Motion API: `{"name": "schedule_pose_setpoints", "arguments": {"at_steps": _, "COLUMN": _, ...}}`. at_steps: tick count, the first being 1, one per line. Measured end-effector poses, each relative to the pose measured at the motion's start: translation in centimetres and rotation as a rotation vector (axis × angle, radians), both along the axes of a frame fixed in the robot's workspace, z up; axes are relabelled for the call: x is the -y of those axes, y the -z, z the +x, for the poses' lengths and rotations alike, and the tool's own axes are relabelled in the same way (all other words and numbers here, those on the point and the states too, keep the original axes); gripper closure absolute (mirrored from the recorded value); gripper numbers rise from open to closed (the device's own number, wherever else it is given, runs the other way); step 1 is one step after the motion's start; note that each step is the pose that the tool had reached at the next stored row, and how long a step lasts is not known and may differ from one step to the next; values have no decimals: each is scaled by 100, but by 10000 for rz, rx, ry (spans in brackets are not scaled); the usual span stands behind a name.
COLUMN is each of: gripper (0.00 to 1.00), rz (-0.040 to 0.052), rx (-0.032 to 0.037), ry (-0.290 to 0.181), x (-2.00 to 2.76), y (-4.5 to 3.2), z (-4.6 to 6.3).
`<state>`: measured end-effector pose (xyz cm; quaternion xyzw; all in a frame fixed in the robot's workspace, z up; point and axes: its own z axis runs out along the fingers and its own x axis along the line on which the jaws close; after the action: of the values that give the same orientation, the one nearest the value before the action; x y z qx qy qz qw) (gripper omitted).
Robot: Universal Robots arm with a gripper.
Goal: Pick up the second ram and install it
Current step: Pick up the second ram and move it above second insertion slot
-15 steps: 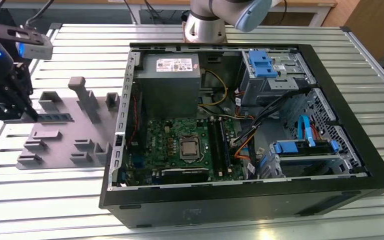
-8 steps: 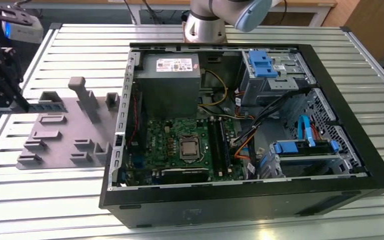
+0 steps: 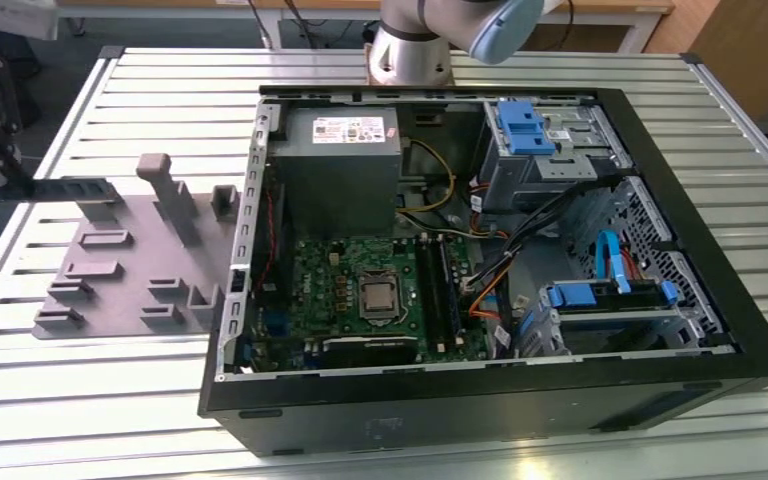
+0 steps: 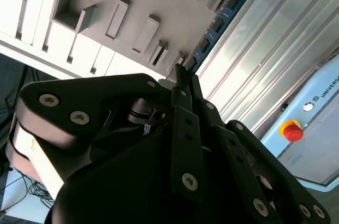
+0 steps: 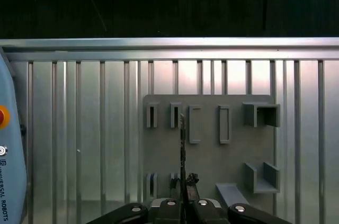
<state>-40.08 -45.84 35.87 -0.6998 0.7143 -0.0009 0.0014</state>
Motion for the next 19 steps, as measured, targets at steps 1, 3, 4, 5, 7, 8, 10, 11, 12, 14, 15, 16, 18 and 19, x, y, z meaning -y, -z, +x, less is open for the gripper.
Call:
{"name": "schedule_pose_setpoints", "arguments": {"at_steps": 1, "gripper": 86, "rz": 0, "rx": 0, "ry": 0, "x": 0, "y": -45, "z": 0}}
{"name": "schedule_pose_setpoints", "arguments": {"at_steps": 3, "gripper": 86, "rz": -1, "rx": -1, "ry": -1, "x": 0, "y": -139, "z": 0}}
{"name": "schedule_pose_setpoints", "arguments": {"at_steps": 4, "gripper": 86, "rz": 0, "rx": 1, "ry": -1, "x": 0, "y": -182, "z": -1}}
{"name": "schedule_pose_setpoints", "arguments": {"at_steps": 5, "gripper": 86, "rz": 0, "rx": 0, "ry": 0, "x": 0, "y": -229, "z": -1}}
{"name": "schedule_pose_setpoints", "arguments": {"at_steps": 7, "gripper": 86, "rz": 0, "rx": -1, "ry": 0, "x": 0, "y": -316, "z": -1}}
{"name": "schedule_pose_setpoints", "arguments": {"at_steps": 8, "gripper": 86, "rz": -1, "rx": -1, "ry": 0, "x": 0, "y": -337, "z": -2}}
{"name": "schedule_pose_setpoints", "arguments": {"at_steps": 10, "gripper": 86, "rz": 1, "rx": 1, "ry": 0, "x": 0, "y": -335, "z": -2}}
{"name": "schedule_pose_setpoints", "arguments": {"at_steps": 11, "gripper": 86, "rz": 0, "rx": 0, "ry": 0, "x": 0, "y": -336, "z": -2}}
{"name": "schedule_pose_setpoints", "arguments": {"at_steps": 12, "gripper": 86, "rz": 0, "rx": 1, "ry": 0, "x": 0, "y": -336, "z": -2}}
{"name": "schedule_pose_setpoints", "arguments": {"at_steps": 14, "gripper": 86, "rz": 0, "rx": 0, "ry": -1, "x": 0, "y": -337, "z": -2}}
{"name": "schedule_pose_setpoints", "arguments": {"at_steps": 15, "gripper": 86, "rz": 0, "rx": 0, "ry": -1, "x": 0, "y": -336, "z": 8}}
{"name": "schedule_pose_setpoints", "arguments": {"at_steps": 16, "gripper": 86, "rz": -1, "rx": -1, "ry": 1, "x": -1, "y": -337, "z": 31}}
{"name": "schedule_pose_setpoints", "arguments": {"at_steps": 18, "gripper": 86, "rz": -1, "rx": -1, "ry": 0, "x": 0, "y": -337, "z": 114}}
{"name": "schedule_pose_setpoints", "arguments": {"at_steps": 19, "gripper": 86, "rz": 0, "rx": 0, "ry": 0, "x": 0, "y": -336, "z": 159}}
